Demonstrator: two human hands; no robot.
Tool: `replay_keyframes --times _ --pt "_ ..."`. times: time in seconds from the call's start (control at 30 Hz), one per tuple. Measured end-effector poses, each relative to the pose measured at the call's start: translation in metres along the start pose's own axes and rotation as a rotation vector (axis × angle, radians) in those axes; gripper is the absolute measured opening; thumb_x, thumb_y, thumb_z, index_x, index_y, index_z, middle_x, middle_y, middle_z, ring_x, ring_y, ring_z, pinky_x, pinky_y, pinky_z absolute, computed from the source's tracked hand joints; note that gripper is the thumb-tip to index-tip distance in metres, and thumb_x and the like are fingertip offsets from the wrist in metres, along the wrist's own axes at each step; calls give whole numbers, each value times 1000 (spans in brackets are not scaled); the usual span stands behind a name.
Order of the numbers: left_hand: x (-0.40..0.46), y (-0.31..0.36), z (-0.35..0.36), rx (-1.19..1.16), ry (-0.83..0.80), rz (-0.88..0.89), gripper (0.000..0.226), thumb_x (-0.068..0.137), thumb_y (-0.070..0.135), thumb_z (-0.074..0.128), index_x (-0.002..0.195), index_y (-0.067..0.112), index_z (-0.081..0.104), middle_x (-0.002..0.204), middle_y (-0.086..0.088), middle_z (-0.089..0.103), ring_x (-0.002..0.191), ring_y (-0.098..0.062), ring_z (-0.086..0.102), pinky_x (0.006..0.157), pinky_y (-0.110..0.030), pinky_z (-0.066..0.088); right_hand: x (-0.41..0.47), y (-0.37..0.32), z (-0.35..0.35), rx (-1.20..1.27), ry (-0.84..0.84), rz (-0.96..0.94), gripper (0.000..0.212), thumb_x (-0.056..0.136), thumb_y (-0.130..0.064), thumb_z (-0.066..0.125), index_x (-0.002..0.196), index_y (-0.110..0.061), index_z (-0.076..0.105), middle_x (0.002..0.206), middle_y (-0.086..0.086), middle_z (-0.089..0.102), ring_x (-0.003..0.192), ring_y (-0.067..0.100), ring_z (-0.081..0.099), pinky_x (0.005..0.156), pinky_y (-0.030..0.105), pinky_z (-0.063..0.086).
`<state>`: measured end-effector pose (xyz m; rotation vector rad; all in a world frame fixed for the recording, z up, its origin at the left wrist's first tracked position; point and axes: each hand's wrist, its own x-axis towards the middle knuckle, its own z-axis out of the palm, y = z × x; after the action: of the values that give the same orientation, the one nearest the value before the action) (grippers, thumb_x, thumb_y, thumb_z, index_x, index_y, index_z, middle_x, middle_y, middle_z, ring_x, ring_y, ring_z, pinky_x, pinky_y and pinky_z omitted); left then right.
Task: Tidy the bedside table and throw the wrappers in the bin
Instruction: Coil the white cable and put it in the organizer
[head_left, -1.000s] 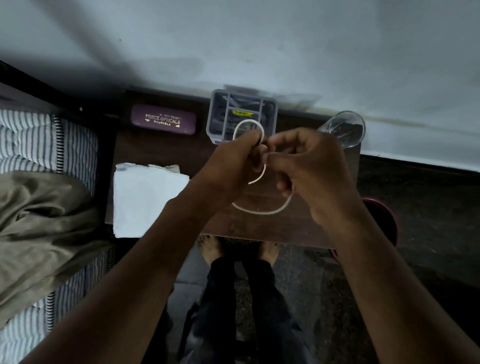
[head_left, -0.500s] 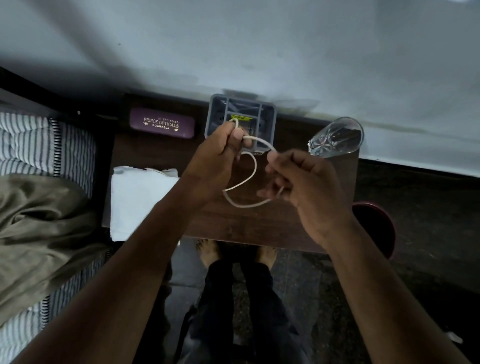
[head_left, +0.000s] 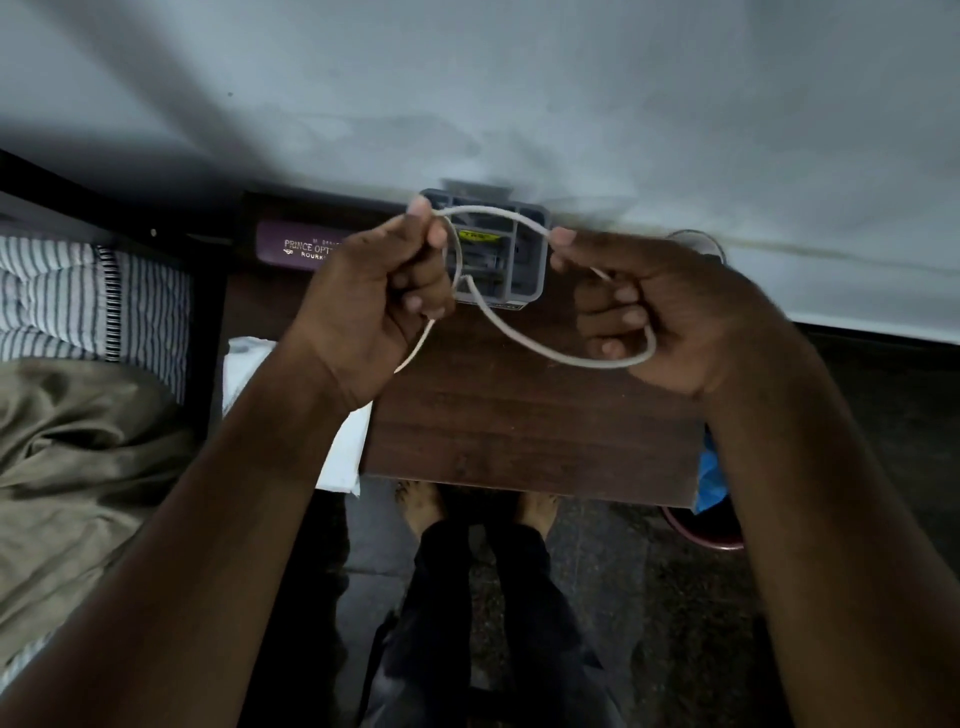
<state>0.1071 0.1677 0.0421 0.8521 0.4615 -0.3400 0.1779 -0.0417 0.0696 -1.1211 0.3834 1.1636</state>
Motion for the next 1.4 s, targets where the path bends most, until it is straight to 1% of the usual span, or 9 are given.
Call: replay_keyframes --times 0.17,0.43,0.53,0.73,0.87,1.0,1.13,1.3,1.4 --pt "-4 -1 -5 -160 -38 -74 39 107 32 29 76 22 49 60 8 12 46 -8 11 48 -19 22 -16 -13 -18 -34 -22 -34 27 77 -21 73 101 -9 77 57 -8 33 43 7 39 53 28 51" --pt "-22 22 -20 -107 -309 -263 31 98 30 45 68 21 48 56 8 5 43 -8 6 39 -21 15 -12 -43 -38 -107 153 -304 34 71 -8 74 104 -13 71 53 -11 52 37 1 26 36 14 25" --pt "-28 30 -20 -456 -453 -369 29 102 24 42 76 14 48 56 9 10 44 -6 7 44 -24 18 -3 -33 -30 -249 280 -462 22 80 -15 78 102 -9 77 69 -3 63 45 7 32 42 16 26" --pt "-19 20 22 -672 -275 -53 29 106 28 27 86 19 45 61 9 26 51 -8 28 59 -22 29 29 27 -5 -546 505 -389 24 97 -37 62 96 -16 75 56 -4 39 36 8 31 38 17 31" --pt "-7 5 39 -460 -3 167 35 110 17 23 89 11 51 66 1 51 61 -13 53 70 -26 49 33 62 7 -977 347 -224 40 100 -42 54 94 -8 73 63 4 52 41 4 42 46 28 40" --pt "7 -14 51 -48 186 275 40 110 14 25 90 6 58 101 -23 73 99 -32 73 97 -36 57 25 79 18 -1046 15 -146 14 94 -26 69 104 -20 76 49 -19 56 40 -8 48 40 6 35" --pt "6 -29 49 482 220 372 13 109 10 32 105 7 44 132 -19 64 124 -27 64 106 -36 51 15 70 19 -1091 197 -326 7 87 -26 75 85 -31 80 52 -24 60 52 -15 53 54 12 38" --pt "-4 -37 41 1001 224 329 16 106 22 43 118 31 49 105 14 73 95 6 68 77 -13 49 -4 44 21 -543 491 -224 8 78 -16 81 78 -10 75 51 -2 60 36 6 46 38 22 40" --pt "-6 -37 37 1100 170 264 21 106 26 40 123 33 50 94 9 66 86 -8 66 82 -31 52 -13 30 25 17 380 -20 14 80 -3 73 87 -14 67 53 -4 48 35 5 42 40 21 46"
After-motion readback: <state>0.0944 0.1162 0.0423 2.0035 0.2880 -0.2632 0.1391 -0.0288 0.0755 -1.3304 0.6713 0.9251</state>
